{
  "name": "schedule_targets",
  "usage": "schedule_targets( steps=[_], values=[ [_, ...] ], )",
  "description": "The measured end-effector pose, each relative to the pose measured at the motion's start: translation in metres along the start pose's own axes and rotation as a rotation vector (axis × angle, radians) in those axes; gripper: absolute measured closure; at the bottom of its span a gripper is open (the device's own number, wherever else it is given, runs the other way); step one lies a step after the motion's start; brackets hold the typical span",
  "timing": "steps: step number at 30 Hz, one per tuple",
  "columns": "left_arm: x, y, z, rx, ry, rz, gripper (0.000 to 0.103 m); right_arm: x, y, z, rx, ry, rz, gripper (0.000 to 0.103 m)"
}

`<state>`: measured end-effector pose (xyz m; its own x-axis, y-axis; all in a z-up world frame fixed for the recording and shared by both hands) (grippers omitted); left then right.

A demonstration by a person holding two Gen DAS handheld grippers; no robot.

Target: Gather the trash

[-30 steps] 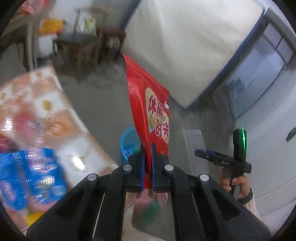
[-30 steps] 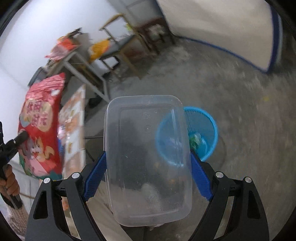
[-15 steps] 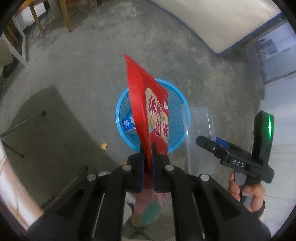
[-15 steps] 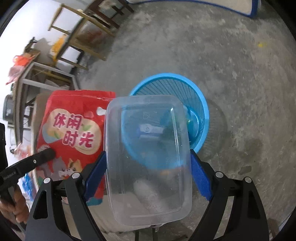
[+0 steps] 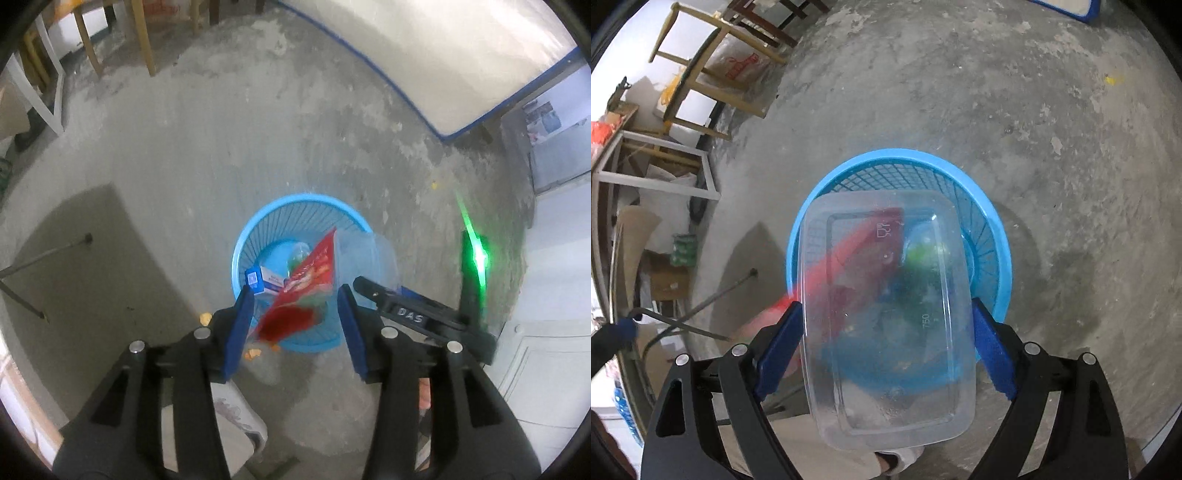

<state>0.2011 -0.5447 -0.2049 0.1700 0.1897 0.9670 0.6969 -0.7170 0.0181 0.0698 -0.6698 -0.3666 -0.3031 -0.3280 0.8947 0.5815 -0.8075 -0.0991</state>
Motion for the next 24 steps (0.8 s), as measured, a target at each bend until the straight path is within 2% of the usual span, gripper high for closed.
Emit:
schedule_targets(
  steps=[6,11,15,17,19,24],
  values=[
    [0.034,-0.007,0.001,0.001,-0.055,-0.049,0.057,0.004,0.002,0.002,0.012,0.005,-0.029,0.018],
    [0.077,-0.035,0.002,-0.038,-0.083,-0.108,0.054,0.006,0.012,0.011,0.028,0.011,-0.051,0.018],
    [0.123,-0.070,0.012,-0.063,-0.098,-0.172,0.050,-0.002,0.022,0.026,0.041,0.039,-0.044,0.017],
    [0.145,-0.090,0.018,-0.071,-0.112,-0.213,0.043,-0.012,0.027,0.033,0.049,0.020,-0.030,0.012],
    [0.164,-0.110,0.026,-0.074,-0.122,-0.250,0.040,-0.025,0.032,0.039,0.062,-0.033,-0.014,0.012],
    [0.207,-0.168,0.067,-0.034,-0.089,-0.359,0.033,-0.047,0.041,0.059,0.118,-0.138,0.017,0.012]
  ],
)
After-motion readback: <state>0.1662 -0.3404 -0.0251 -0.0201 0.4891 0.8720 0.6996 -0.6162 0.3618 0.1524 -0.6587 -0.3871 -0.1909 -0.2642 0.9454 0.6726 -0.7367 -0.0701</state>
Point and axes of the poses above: each gripper's, at about its wrist camera, not at the fingertips, and x roughly against the way its jaws point, z to its left, y to its top, the point moved 9 cm from there along -x, roughly the way its jaws point, and after that the axes turned 12 degrees about z, right-handed, at the moved point
